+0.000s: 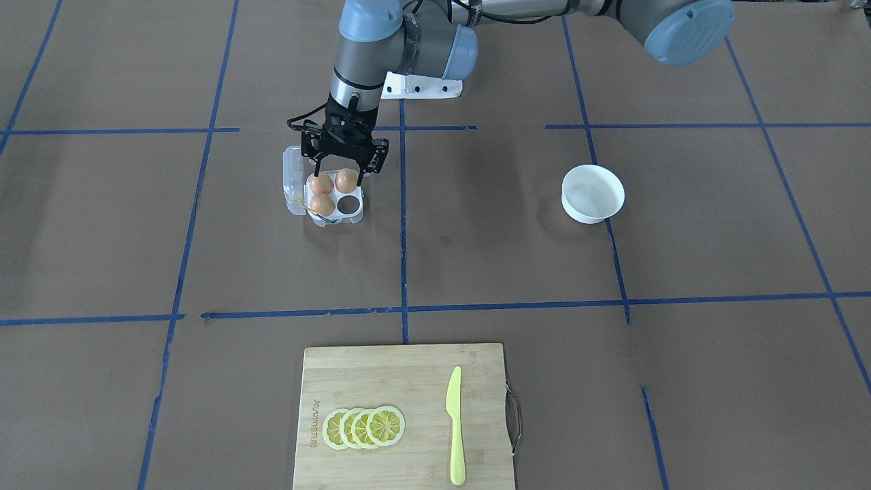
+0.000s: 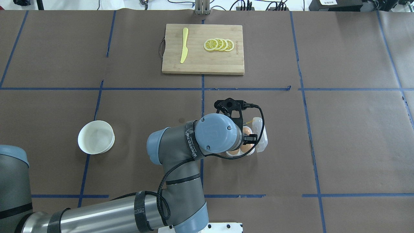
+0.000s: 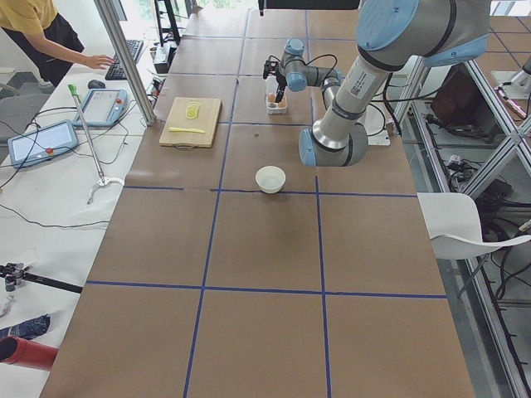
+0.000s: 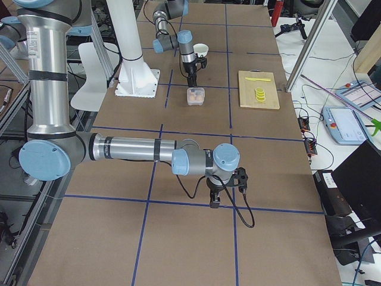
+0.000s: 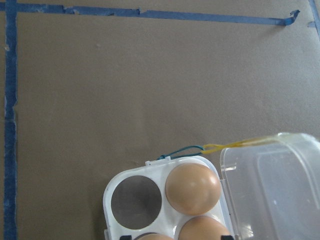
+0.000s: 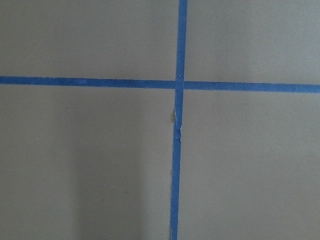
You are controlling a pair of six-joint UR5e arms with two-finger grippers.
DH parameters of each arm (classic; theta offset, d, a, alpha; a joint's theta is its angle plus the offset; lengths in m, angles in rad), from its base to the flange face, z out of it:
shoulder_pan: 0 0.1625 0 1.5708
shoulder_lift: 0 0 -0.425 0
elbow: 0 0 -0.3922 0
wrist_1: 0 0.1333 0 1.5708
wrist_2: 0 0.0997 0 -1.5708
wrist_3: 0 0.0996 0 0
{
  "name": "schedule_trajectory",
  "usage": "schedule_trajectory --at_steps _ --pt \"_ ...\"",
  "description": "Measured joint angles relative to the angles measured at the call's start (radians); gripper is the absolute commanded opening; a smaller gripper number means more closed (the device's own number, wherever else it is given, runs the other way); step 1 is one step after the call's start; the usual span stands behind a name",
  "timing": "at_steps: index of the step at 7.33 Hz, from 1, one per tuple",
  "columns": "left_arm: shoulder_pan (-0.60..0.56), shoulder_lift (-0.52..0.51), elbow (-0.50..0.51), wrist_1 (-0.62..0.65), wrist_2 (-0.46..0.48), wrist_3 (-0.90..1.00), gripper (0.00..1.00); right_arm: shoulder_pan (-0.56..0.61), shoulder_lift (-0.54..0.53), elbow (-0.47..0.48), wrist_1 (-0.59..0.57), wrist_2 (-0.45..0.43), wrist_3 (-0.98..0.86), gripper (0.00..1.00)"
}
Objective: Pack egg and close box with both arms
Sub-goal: 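Lower the egg into the empty carton slot and open the left gripper, then raise the left gripper from the carton while the right arm approaches the lid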
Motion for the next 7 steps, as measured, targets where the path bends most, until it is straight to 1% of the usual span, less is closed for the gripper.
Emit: schedule_trajectory --at_steps 3,4,5,6,7 --pt "-0.014 0.005 -0.017 0.008 -0.003 0.000 0.84 -0.001 0.000 0.002 0.001 0.015 0.000 1.00" --pt "-0.032 0.034 -0.052 0.017 -0.008 0.005 0.84 -0.005 0.000 0.006 0.005 0.040 0.000 1.00" --pt "-0.052 0.092 -0.110 0.022 -0.010 0.024 0.84 -0.022 -0.002 0.013 0.033 0.067 0.004 1.00" --pt "-0.079 0.149 -0.162 0.026 -0.011 0.066 0.84 -0.059 -0.004 0.017 0.092 0.083 0.020 1.00" --pt "-0.114 0.204 -0.210 0.029 -0.018 0.122 0.84 -0.114 -0.008 0.020 0.175 0.088 0.068 1.00"
